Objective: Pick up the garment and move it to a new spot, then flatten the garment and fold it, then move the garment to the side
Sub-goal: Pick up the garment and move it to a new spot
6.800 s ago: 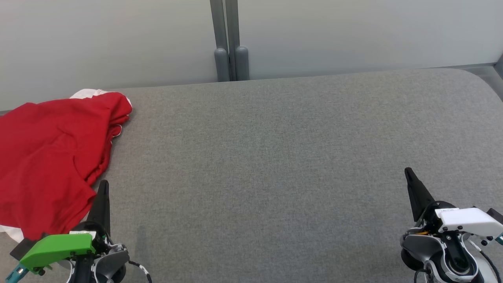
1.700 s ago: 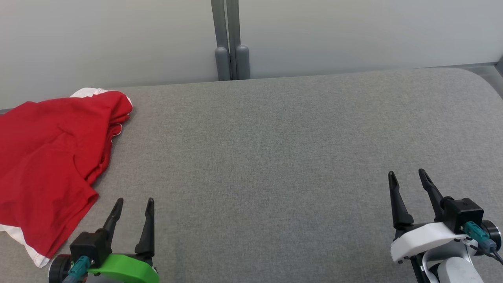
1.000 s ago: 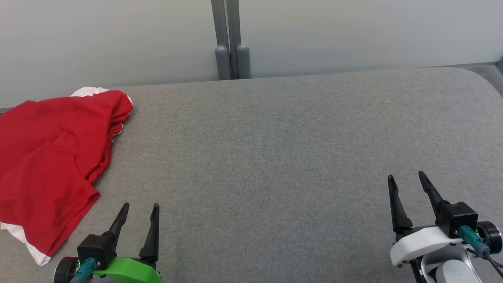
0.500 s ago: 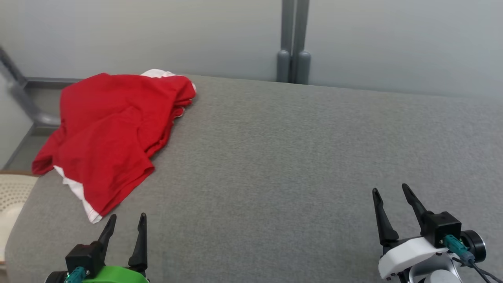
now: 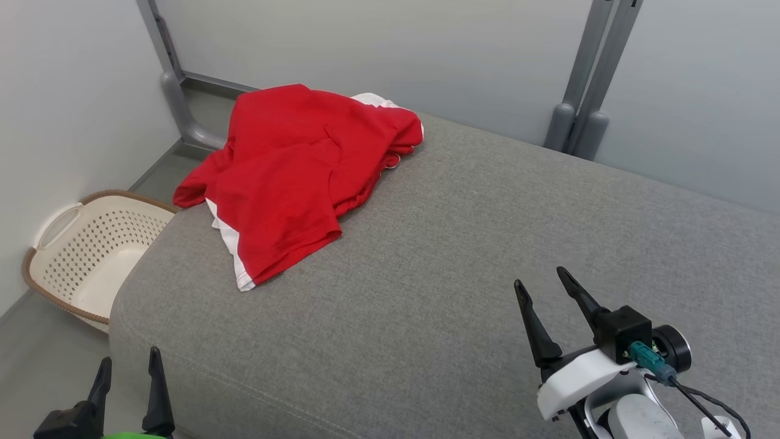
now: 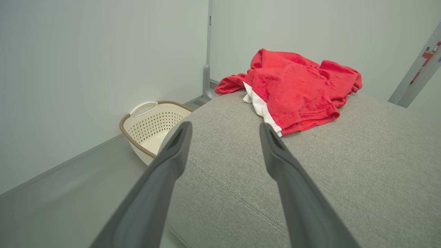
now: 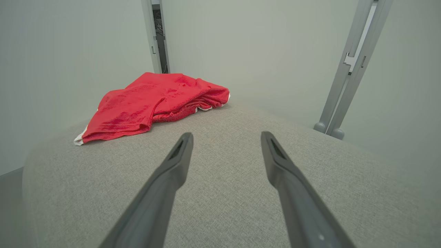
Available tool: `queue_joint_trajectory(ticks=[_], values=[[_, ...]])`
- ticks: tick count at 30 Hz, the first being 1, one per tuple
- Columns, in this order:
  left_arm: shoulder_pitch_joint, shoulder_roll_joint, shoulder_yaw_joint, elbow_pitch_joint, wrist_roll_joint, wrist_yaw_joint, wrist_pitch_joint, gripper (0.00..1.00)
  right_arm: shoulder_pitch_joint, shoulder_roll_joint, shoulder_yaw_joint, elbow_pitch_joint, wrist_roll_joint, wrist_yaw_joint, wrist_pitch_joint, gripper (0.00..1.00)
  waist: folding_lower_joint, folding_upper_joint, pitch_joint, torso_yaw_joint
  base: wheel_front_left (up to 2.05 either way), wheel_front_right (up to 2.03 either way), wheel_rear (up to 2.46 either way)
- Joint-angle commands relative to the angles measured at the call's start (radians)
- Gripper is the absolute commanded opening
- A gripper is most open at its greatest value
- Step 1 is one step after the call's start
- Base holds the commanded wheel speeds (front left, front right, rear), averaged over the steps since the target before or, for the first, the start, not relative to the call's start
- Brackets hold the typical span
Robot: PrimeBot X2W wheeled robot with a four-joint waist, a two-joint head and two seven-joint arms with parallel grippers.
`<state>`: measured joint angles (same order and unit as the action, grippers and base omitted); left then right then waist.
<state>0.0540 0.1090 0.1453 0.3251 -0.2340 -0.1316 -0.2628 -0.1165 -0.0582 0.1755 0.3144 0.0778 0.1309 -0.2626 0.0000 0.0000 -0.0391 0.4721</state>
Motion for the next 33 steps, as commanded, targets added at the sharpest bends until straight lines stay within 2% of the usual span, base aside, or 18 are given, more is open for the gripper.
queue_joint_trajectory(ticks=[1,7,10,16,22,30,33], values=[[0.012,-0.006,0.002,-0.005,0.011,0.002,-0.003,1.0,-0.011,-0.006,0.003,0.003,0.01,0.0,-0.003,1.0,0.0,0.0,0.0,0.015,0.0,0.0,0.0],[-0.021,-0.005,-0.029,0.037,-0.023,0.002,-0.002,1.0,0.033,-0.01,-0.023,-0.008,0.007,0.0,-0.003,1.0,0.0,0.0,-0.006,0.006,0.0,0.0,0.0],[-0.079,0.015,-0.109,0.123,-0.077,0.002,0.005,1.0,0.055,-0.018,-0.037,-0.016,-0.006,0.0,-0.003,1.0,0.0,0.0,0.013,-0.003,0.0,0.0,0.0],[-0.3,0.082,-0.288,0.279,-0.242,0.002,0.099,1.0,-0.009,-0.06,-0.039,-0.03,-0.039,0.0,-0.003,1.0,0.0,0.0,0.151,-0.083,0.0,0.0,0.0],[-0.492,0.149,-0.391,0.418,-0.39,0.002,0.191,1.0,-0.078,-0.081,-0.031,-0.037,-0.063,0.0,-0.003,1.0,0.0,0.0,0.261,-0.155,0.0,0.0,0.0],[-0.602,0.242,-0.522,0.522,-0.554,0.002,0.221,1.0,-0.112,-0.092,-0.028,-0.049,-0.074,0.0,-0.003,1.0,0.0,0.0,0.337,-0.216,0.0,0.0,0.0],[-0.623,0.26,-0.552,0.566,-0.592,0.002,0.226,1.0,-0.113,-0.095,-0.034,-0.053,-0.079,0.0,-0.003,1.0,0.0,0.0,0.348,-0.224,0.0,0.0,0.0]])
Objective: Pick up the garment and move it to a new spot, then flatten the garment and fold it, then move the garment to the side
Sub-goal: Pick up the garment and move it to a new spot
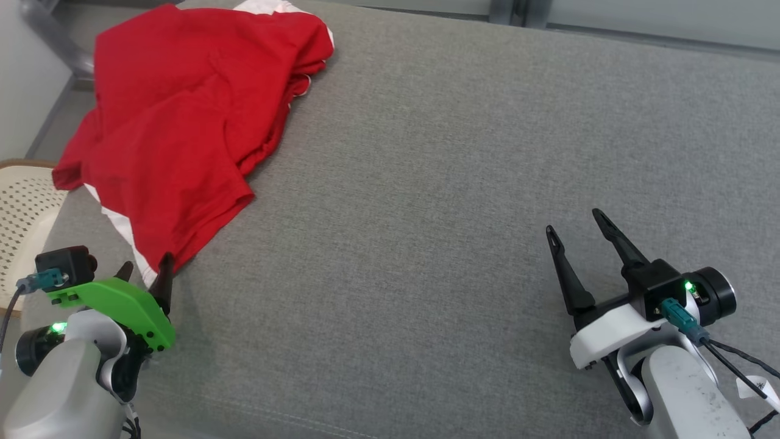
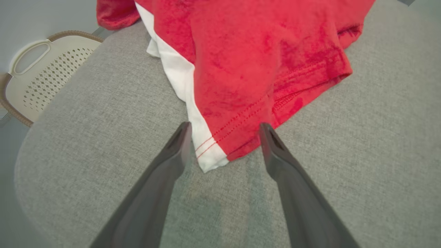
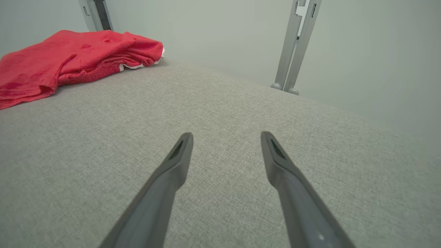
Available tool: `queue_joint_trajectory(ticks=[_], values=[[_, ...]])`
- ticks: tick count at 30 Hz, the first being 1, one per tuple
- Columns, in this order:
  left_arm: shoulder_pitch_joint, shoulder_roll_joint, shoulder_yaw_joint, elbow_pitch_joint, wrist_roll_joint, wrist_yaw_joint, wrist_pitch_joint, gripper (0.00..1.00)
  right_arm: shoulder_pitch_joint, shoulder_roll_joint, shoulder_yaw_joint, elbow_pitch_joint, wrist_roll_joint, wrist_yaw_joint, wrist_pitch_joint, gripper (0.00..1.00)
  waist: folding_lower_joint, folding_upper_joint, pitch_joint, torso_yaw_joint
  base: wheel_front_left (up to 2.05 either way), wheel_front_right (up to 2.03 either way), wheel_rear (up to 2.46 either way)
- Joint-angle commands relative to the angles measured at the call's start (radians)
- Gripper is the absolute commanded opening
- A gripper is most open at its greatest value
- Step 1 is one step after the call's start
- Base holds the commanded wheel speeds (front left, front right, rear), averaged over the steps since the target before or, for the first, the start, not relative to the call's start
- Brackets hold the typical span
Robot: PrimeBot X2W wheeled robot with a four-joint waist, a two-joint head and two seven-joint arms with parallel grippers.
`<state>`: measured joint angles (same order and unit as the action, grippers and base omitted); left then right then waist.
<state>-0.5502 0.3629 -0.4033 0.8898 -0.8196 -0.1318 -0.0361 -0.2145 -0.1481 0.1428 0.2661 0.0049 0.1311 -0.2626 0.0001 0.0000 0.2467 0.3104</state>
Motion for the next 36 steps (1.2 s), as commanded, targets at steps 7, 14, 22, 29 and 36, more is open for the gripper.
queue_joint_trajectory(ticks=[7,14,22,29,36], values=[[-0.004,0.037,-0.061,0.059,-0.106,0.002,-0.017,0.0,-0.01,0.005,-0.012,0.004,0.006,-0.001,-0.003,1.0,-0.0001,0.0,0.032,-0.073,0.0,0.0,0.0],[0.02,0.09,-0.125,0.034,-0.175,0.002,-0.022,0.0,0.011,0.026,-0.013,0.013,0.024,-0.001,-0.003,1.0,-0.0001,0.0,-0.025,-0.061,0.0,0.0,0.0],[0.015,0.178,-0.173,-0.098,-0.17,0.002,-0.133,0.0,0.071,0.058,-0.029,0.02,0.051,-0.001,-0.003,1.0,-0.0001,0.0,-0.119,-0.05,0.0,0.0,0.0],[-0.043,0.266,-0.184,-0.389,-0.168,0.002,-0.105,0.0,0.132,0.074,-0.053,0.012,0.078,-0.001,-0.003,1.0,-0.0001,0.0,-0.203,-0.069,0.0,0.0,0.0],[-0.107,0.358,-0.153,-0.77,-0.192,0.069,0.029,0.0,0.162,0.087,-0.058,0.001,0.092,-0.001,-0.003,1.0,-0.0001,0.0,-0.251,-0.168,0.0,0.0,0.0]])
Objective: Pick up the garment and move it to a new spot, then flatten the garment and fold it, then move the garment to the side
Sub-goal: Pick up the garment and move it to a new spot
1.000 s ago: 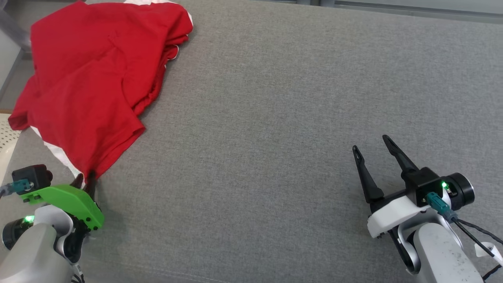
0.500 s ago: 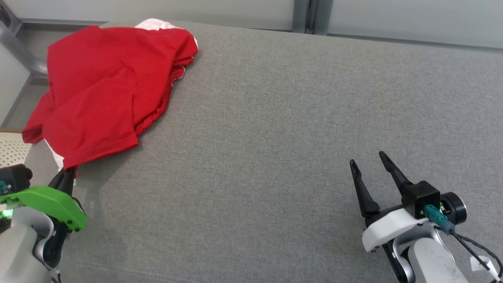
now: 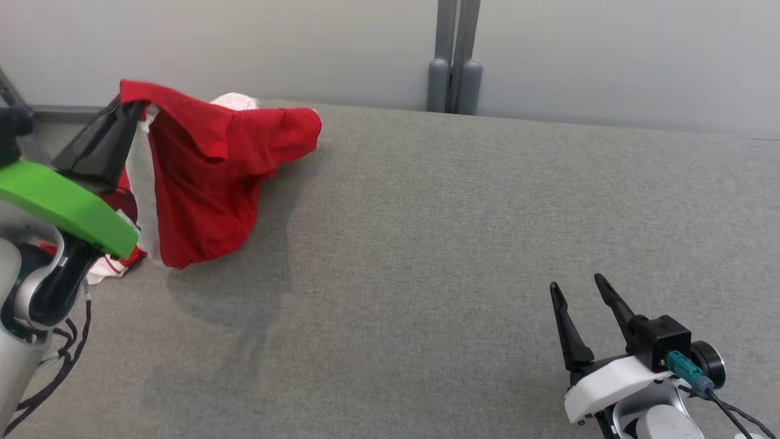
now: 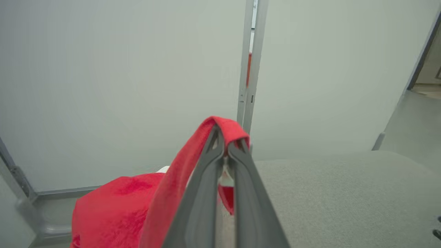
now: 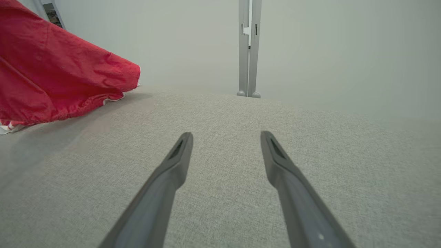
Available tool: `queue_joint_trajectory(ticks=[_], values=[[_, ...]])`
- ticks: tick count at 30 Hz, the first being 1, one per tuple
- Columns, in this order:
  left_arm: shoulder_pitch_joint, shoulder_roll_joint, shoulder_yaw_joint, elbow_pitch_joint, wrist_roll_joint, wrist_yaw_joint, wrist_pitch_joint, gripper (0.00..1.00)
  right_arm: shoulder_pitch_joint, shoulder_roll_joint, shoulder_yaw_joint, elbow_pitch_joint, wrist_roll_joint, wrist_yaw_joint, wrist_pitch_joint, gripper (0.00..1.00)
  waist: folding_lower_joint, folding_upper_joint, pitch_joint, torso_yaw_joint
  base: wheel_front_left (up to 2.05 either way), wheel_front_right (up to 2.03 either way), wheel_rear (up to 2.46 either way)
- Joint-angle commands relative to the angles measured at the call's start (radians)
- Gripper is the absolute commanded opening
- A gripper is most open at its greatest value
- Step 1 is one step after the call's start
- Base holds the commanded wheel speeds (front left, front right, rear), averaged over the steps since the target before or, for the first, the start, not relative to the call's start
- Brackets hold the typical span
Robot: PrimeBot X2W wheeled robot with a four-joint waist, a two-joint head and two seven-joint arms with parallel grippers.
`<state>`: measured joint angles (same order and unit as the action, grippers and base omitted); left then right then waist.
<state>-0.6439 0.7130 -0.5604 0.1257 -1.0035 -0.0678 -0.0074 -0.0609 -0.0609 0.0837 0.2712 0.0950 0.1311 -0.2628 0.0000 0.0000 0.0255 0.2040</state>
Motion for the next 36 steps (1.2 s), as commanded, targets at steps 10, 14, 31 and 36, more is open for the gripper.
queue_joint_trajectory(ticks=[10,14,31,36], values=[[-0.092,0.043,0.008,-0.401,-0.033,0.098,0.163,0.0,0.019,0.009,-0.027,-0.018,0.012,-0.001,-0.003,1.0,0.0,0.0,-0.011,-0.259,0.0,0.0,0.0],[-0.114,0.026,0.0,-0.476,-0.064,0.119,0.206,0.0,0.008,0.009,-0.027,-0.028,0.04,-0.001,-0.003,1.0,0.0,0.0,0.008,-0.348,0.0,0.0,0.0],[-0.215,-0.083,-0.125,0.077,0.09,-0.037,0.069,0.0,-0.044,0.011,-0.004,-0.059,0.161,-0.001,-0.003,1.0,0.0,0.0,0.202,-0.712,0.0,0.0,0.0],[-0.224,-0.135,-0.151,0.301,0.147,-0.051,-0.061,1.0,-0.031,0.011,-0.022,-0.065,0.169,-0.001,-0.003,1.0,0.0,0.0,0.215,-0.715,0.0,0.0,0.0]])
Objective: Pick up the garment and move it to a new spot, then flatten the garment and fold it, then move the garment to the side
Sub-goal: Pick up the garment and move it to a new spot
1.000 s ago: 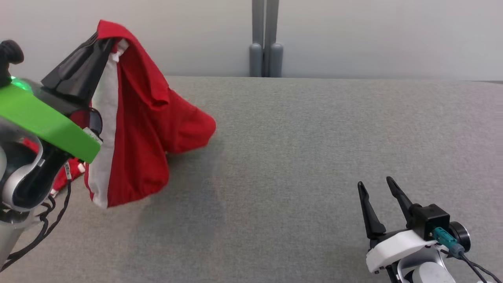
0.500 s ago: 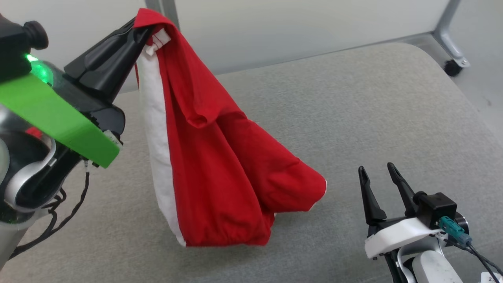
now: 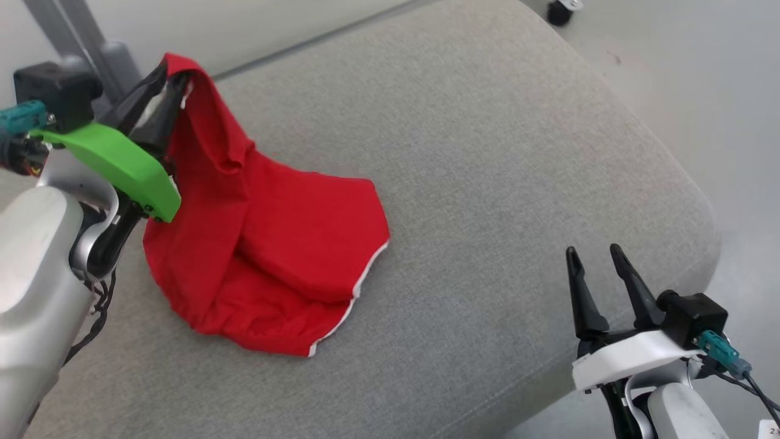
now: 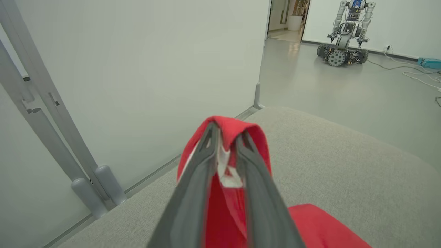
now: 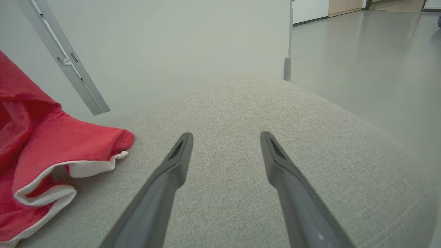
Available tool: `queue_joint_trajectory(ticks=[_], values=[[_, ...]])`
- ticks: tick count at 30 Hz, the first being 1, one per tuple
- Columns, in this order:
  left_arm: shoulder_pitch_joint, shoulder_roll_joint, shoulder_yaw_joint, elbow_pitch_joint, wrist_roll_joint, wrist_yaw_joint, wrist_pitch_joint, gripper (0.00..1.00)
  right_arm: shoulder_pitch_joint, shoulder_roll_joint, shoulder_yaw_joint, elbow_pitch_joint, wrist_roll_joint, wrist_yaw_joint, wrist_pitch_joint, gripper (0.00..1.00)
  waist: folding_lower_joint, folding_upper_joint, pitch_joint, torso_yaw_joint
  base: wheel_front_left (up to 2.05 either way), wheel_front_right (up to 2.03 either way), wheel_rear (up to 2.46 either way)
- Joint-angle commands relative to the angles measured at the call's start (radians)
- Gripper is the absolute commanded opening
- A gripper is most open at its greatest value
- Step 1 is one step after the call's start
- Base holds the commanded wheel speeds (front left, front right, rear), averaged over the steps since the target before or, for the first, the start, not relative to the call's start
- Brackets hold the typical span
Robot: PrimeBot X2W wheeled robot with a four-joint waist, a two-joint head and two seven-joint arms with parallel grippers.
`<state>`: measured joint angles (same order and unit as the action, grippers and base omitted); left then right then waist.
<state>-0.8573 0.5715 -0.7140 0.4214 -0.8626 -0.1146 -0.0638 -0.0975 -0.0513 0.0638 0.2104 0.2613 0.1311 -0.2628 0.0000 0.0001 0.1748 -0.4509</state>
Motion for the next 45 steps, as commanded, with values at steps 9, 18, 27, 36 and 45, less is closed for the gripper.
queue_joint_trajectory(ticks=[9,18,27,36,45], values=[[0.188,-0.075,0.063,0.062,-0.015,0.04,-0.195,1.0,0.026,0.0,-0.039,-0.005,-0.067,-0.001,-0.003,1.0,0.0,-0.0001,-0.019,0.088,0.0,0.0,0.0],[0.569,-0.242,0.383,-0.195,0.124,0.118,-0.202,1.0,0.024,-0.001,-0.052,-0.034,-0.156,-0.001,-0.003,1.0,0.0,-0.0001,-0.116,0.279,0.0,0.0,0.0],[0.868,-0.41,0.557,-0.287,0.378,0.056,-0.201,1.0,0.083,-0.018,-0.081,-0.063,-0.209,-0.001,-0.003,1.0,0.0,-0.0001,-0.176,0.431,0.0,0.0,0.0],[1.026,-0.508,0.728,-0.326,0.502,-0.001,-0.201,1.0,0.127,-0.037,-0.096,-0.085,-0.22,-0.001,-0.003,1.0,0.0,-0.0001,-0.205,0.5,0.0,0.0,0.0],[1.029,-0.519,0.733,-0.318,0.559,-0.017,-0.201,1.0,0.15,-0.027,-0.101,-0.075,-0.217,-0.001,-0.003,1.0,0.0,-0.0001,-0.216,0.496,0.0,0.0,0.0]])
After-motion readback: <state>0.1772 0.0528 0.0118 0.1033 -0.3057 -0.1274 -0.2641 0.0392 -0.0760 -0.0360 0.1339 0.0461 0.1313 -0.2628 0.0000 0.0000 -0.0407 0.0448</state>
